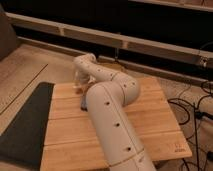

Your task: Place the bottle in the ceramic bowl

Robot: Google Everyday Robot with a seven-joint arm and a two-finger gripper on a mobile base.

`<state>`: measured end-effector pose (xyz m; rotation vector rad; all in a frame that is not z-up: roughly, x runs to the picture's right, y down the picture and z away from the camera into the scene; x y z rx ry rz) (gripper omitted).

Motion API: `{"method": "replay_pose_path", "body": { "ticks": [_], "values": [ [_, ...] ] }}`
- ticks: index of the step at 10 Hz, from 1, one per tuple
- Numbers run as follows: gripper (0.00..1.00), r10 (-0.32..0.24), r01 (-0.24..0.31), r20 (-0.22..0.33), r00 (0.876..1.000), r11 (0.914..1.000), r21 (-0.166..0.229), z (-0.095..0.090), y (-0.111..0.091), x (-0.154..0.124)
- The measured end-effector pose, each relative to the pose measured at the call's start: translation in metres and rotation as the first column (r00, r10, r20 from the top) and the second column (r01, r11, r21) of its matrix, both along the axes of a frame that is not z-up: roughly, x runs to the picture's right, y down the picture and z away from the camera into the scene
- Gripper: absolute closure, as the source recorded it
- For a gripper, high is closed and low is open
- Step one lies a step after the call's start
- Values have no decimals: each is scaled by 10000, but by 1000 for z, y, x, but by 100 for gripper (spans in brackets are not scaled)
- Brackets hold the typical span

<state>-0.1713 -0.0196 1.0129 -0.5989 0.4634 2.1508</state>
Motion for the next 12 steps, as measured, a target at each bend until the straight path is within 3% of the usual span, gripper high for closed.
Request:
{"method": "replay_pose_path", "body": {
  "ticks": [5,8,10,12],
  "values": [
    [100,-418,366,735,9964,9968,705,-31,-21,-29],
    [100,-735,577,1282,9890,9907,1233,-57,-31,-49],
    [100,-1205,901,1748,9772,9809,1725,-86,-28,-63],
    [100,-1834,1346,2043,9616,9635,2313,-121,-18,-64]
  ]
}}
